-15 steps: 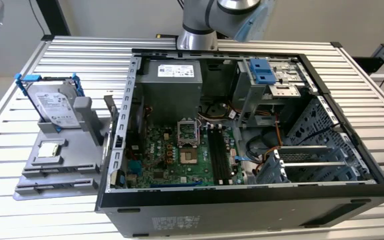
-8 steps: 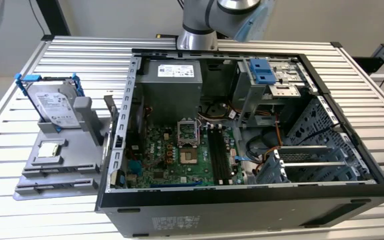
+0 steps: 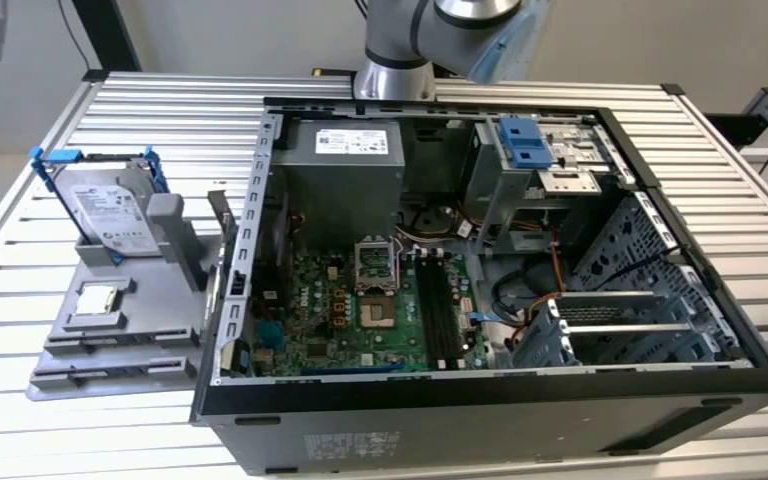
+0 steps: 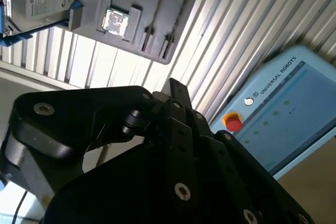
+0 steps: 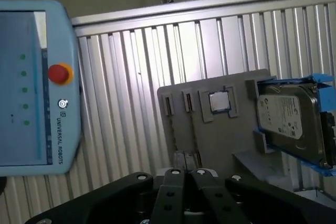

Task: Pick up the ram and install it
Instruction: 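Pick up the ram and move it above insertion slot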

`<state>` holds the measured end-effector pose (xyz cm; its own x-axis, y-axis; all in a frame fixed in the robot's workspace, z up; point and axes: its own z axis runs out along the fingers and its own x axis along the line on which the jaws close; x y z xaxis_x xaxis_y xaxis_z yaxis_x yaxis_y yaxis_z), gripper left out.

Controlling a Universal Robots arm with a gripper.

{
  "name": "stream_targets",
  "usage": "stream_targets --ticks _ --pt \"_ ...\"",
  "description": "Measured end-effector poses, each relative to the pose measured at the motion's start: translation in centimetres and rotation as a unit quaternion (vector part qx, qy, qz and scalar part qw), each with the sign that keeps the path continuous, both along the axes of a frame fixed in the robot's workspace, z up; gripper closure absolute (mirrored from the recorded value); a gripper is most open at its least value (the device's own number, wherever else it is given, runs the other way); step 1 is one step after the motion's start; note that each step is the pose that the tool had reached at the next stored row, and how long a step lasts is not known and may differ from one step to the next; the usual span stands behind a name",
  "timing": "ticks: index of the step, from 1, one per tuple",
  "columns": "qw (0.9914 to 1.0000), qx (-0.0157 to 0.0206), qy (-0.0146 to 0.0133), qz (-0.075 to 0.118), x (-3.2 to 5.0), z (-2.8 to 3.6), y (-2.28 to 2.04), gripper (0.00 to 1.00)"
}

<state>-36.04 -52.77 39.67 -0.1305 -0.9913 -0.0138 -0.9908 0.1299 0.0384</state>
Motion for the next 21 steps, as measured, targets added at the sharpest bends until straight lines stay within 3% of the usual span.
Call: stream_targets --ticks 4,10,18,19,21 --pt "0.99947 -0.0002 -0.0010 0.033 0.00 0.00 0.00 1.00" --pt "0.99698 -0.0001 -0.0019 0.078 -0.01 0.00 0.00 1.00" --pt "0.99691 -0.0001 -0.0019 0.079 -0.01 0.00 0.00 1.00" --pt "0.99691 -0.0001 -0.0019 0.079 -0.01 0.00 0.00 0.00" --pt "0.99689 -0.0001 -0.0019 0.079 -0.01 0.00 0.00 0.00"
